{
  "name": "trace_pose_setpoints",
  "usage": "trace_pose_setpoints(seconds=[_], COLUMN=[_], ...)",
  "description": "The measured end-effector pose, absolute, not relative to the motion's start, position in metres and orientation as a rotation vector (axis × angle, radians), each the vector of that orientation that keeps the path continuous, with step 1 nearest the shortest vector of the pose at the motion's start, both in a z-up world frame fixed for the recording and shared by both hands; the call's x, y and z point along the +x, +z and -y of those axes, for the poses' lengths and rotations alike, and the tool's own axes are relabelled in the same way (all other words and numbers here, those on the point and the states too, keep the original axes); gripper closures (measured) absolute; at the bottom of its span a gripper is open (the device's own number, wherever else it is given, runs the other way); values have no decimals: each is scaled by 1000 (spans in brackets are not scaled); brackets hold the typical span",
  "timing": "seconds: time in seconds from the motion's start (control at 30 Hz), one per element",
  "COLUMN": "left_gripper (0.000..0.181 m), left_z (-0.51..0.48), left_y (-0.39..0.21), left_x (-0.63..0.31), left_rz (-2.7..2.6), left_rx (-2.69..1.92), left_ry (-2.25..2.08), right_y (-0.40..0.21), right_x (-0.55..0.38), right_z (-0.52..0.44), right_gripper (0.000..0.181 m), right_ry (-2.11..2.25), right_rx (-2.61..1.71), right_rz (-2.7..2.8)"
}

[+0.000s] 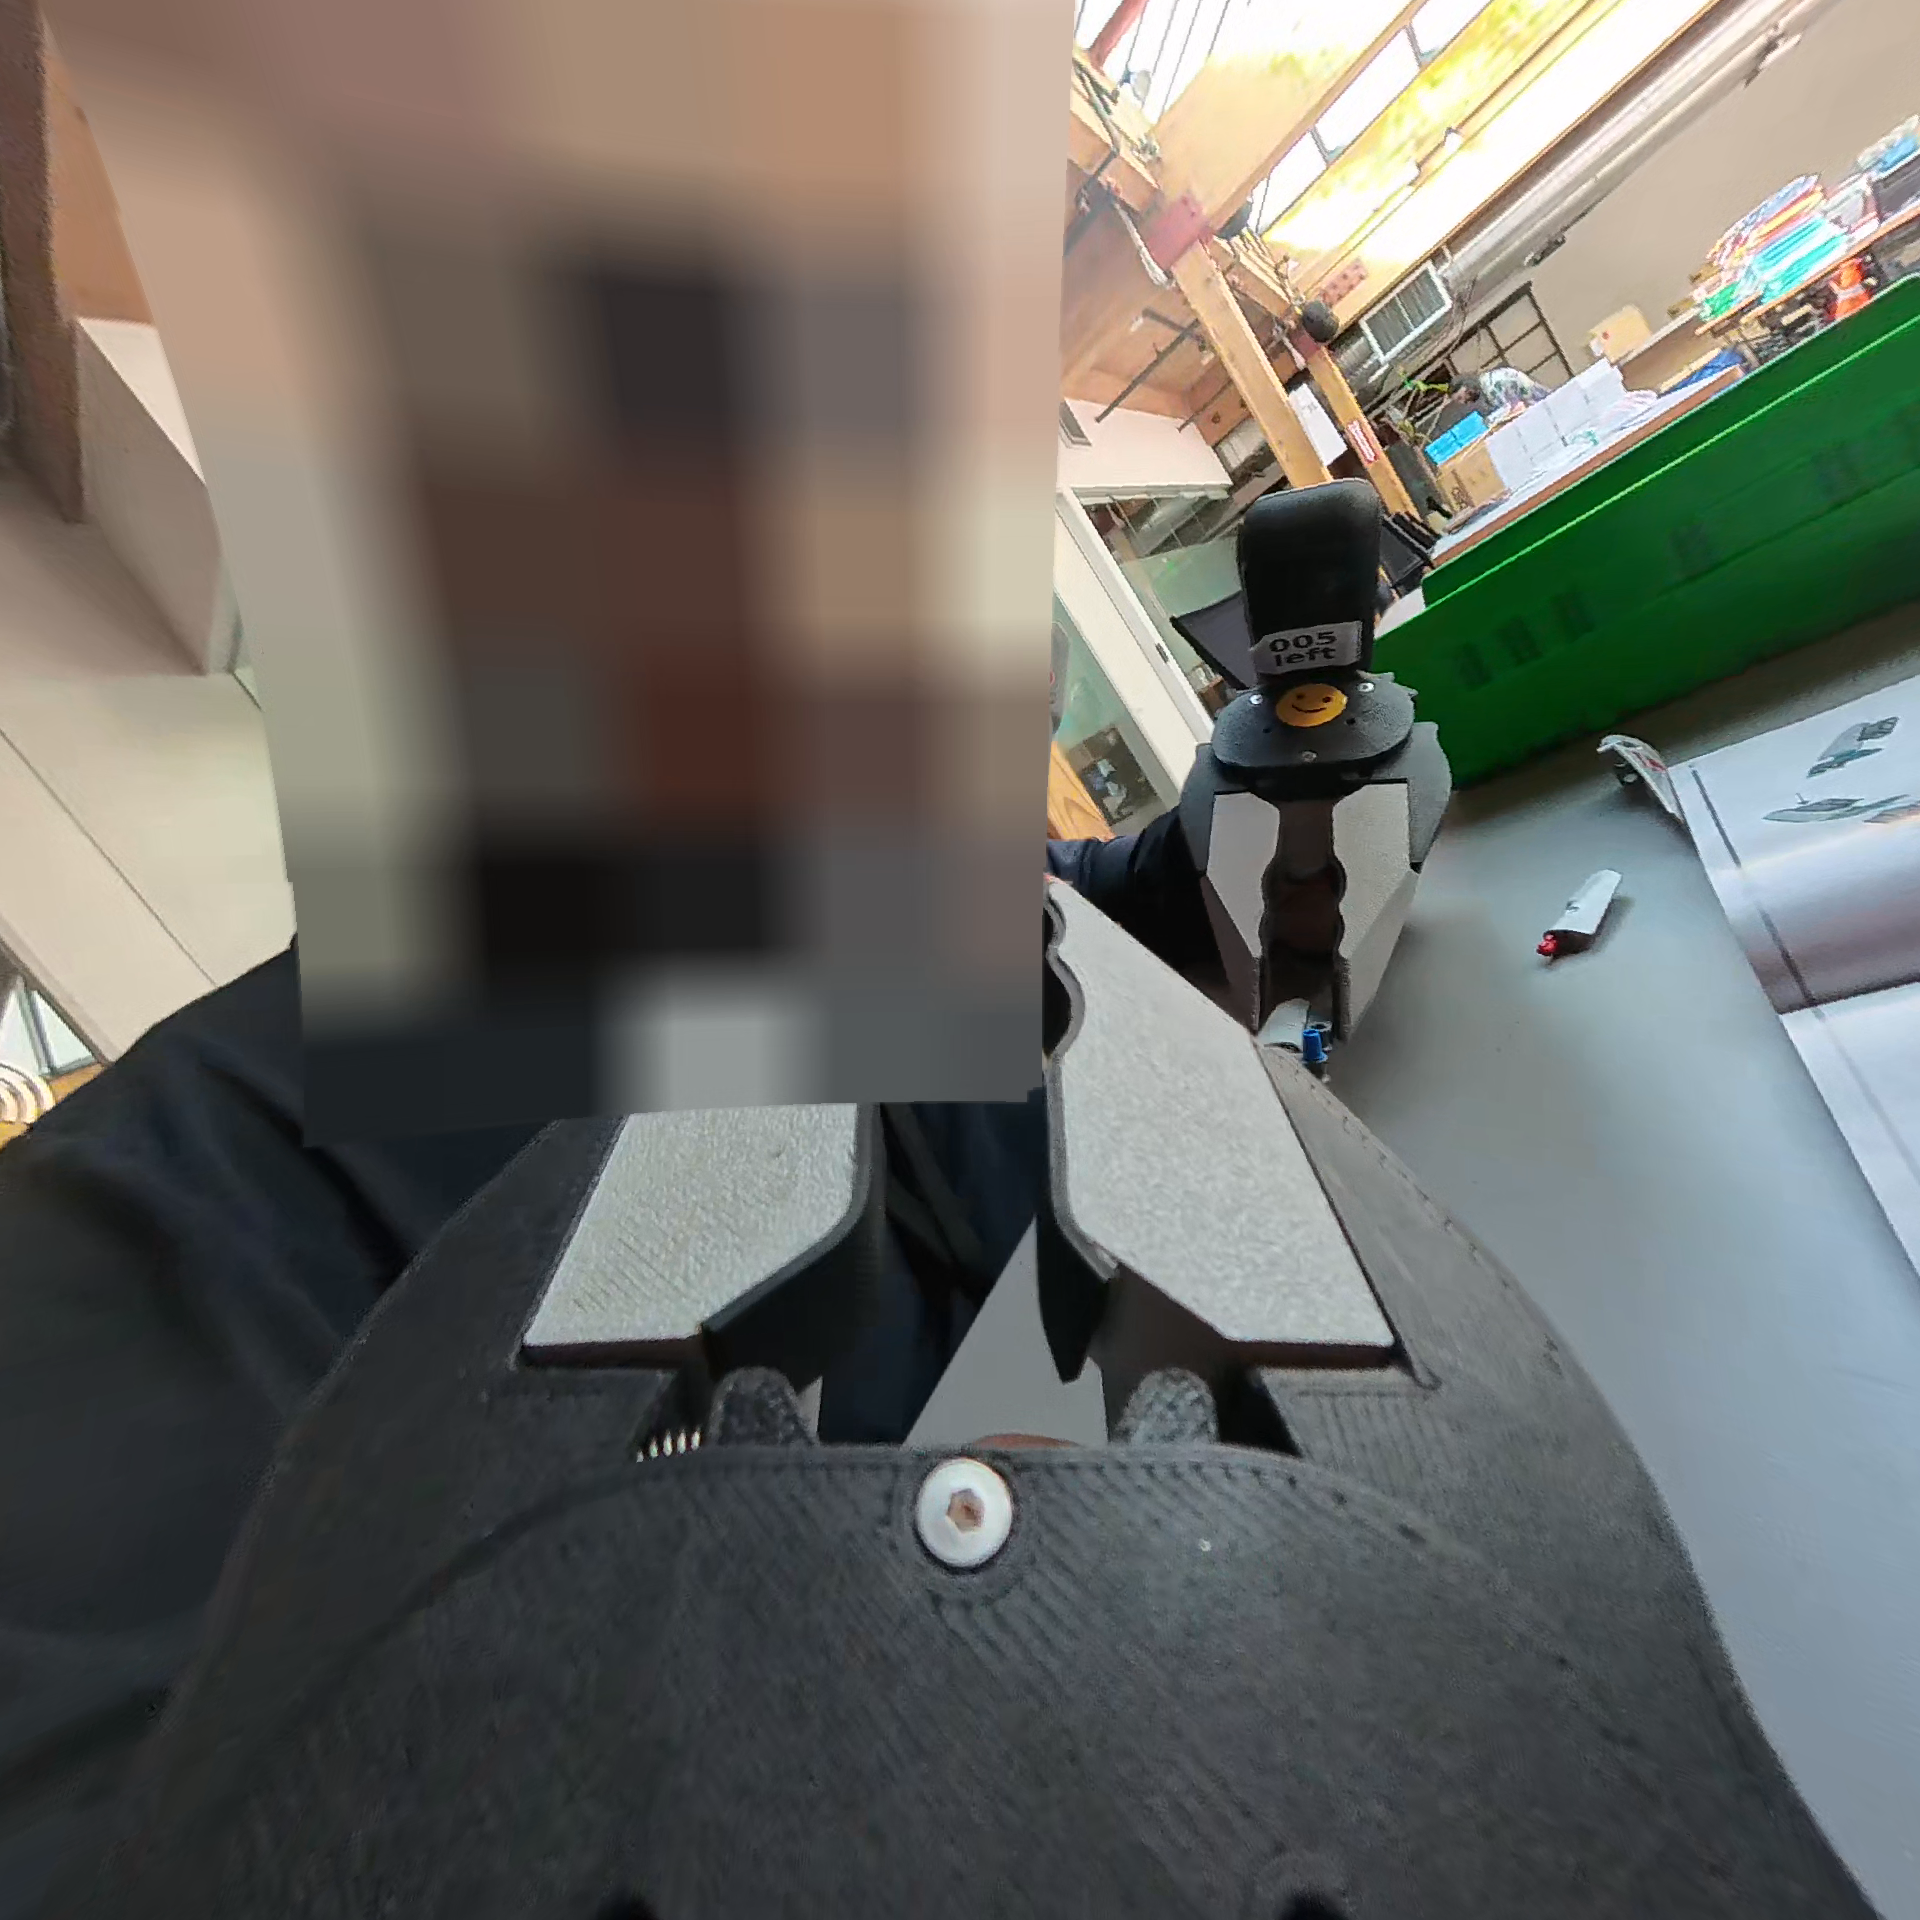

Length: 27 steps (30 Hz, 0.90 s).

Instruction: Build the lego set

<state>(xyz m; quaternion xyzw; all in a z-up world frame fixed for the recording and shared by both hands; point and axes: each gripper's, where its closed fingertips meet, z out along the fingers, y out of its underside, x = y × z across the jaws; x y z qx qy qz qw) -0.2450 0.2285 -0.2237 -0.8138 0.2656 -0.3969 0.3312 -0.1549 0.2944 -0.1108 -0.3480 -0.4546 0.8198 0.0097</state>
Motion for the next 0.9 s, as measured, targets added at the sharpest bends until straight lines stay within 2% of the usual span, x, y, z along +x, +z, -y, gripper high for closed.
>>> trace_pose_setpoints(seconds=[0.3,0.9], left_gripper=[163,163], left_z=[-229,-229], left_y=[-230,-230], left_x=[-247,-247], left_rz=[-731,-736], left_rx=[-2153,-2152], left_ry=[-946,-943], right_y=[-133,-139], right_x=[-166,-169], right_z=[-276,-275], right_gripper=[157,157], right_ry=[2308,2253], right_rx=[-1148,-1172], right_rz=[1623,1657])
